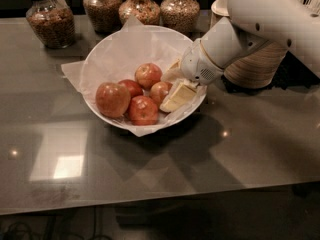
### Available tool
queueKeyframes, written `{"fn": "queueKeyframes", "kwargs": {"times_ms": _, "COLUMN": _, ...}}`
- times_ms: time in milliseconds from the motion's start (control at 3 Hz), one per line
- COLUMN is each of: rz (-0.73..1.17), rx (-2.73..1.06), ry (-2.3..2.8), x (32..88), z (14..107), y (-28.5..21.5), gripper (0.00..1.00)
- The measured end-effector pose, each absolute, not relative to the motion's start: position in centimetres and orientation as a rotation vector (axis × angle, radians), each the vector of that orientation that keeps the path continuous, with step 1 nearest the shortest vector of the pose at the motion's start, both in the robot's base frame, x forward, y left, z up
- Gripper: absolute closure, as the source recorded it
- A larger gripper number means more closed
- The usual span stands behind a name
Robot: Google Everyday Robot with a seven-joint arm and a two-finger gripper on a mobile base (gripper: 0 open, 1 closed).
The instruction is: Pick apple from white bowl
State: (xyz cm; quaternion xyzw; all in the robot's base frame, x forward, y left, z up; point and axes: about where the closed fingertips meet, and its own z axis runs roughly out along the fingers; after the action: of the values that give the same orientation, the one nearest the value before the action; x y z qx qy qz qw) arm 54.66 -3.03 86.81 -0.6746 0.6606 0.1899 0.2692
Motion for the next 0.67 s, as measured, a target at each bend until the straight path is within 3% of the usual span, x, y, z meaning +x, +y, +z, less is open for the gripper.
{"fn": "queueKeyframes", "kwargs": {"times_ms": 667, "rz": 0.507, "rx": -1.843, "ry": 1.804, "x": 54.62, "z": 85.47, "y": -2.10, "gripper": 0.51}}
